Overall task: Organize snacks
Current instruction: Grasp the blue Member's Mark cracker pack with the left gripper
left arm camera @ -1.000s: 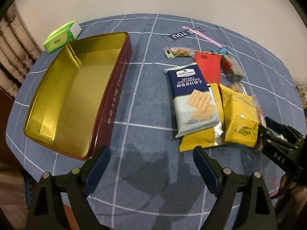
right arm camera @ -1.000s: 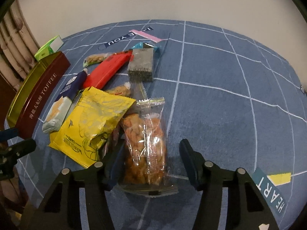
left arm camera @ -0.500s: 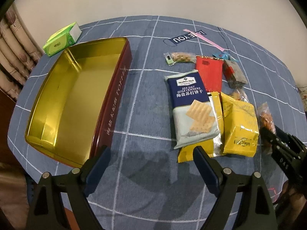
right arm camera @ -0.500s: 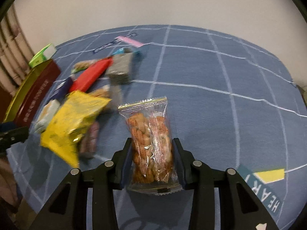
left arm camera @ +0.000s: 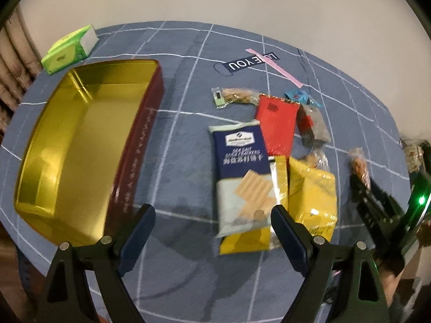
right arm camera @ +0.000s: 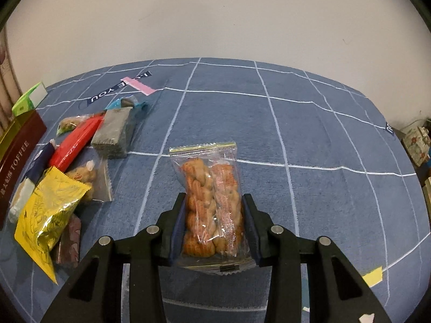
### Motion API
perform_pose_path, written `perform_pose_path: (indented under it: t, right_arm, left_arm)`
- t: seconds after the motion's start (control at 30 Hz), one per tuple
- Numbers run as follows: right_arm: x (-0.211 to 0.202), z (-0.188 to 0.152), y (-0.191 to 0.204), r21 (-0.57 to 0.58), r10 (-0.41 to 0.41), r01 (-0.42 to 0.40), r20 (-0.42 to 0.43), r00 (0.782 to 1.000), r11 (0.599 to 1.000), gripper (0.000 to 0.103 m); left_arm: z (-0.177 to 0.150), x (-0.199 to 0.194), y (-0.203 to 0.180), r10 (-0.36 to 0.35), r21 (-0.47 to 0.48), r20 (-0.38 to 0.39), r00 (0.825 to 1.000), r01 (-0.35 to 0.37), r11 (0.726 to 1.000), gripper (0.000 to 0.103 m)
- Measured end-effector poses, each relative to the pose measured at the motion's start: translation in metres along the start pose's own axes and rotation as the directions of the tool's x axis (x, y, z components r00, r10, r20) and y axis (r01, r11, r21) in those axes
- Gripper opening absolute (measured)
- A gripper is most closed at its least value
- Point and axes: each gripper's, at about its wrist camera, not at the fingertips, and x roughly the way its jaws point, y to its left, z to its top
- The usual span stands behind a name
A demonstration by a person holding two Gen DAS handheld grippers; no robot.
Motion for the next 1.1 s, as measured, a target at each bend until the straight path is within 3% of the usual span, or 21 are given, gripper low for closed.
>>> perform_pose_path:
  t: [0.33,0.63,0.9,0.97,1.1]
  right_arm:
    - [-0.001,-0.001,-0.001,0.002,0.003,-0.003,0.000,1.000,1.000,0.037]
    - [-0.001,-0.002,0.000,0.004,0.004,-0.004,0.000,1.000,1.000,0.038]
    - [-0.001,-0.002,0.000,0.003,0.004,-0.004,0.000,1.000,1.000,0.038]
    - [-0.001,-0.002,0.000,0.004,0.004,-0.004,0.000,1.000,1.000,0.038]
    - [-0.001,-0.002,0.000,0.003,0.004,-0.004,0.001,1.000,1.000,0.038]
  left_arm:
    - [0.027,0.029,-0.007,-0.059,-0.067,-0.088,0.994,0.053,0.996,0.089]
    - [0.030,0.040,-0.005,-0.083,-0.111,-0.096,0.992,0.072,0.991,0.089]
    - [0.030,0.050,-0.007,-0.104,-0.105,-0.117,0.988,0.091,0.990,0.066]
    - [0.029,0.052,-0.007,-0.119,-0.107,-0.118,0.986,0.107,0.989,0.055]
    - [0.029,0.049,-0.010,-0.118,-0.087,-0.111,0.987,0.108,0.990,0.051]
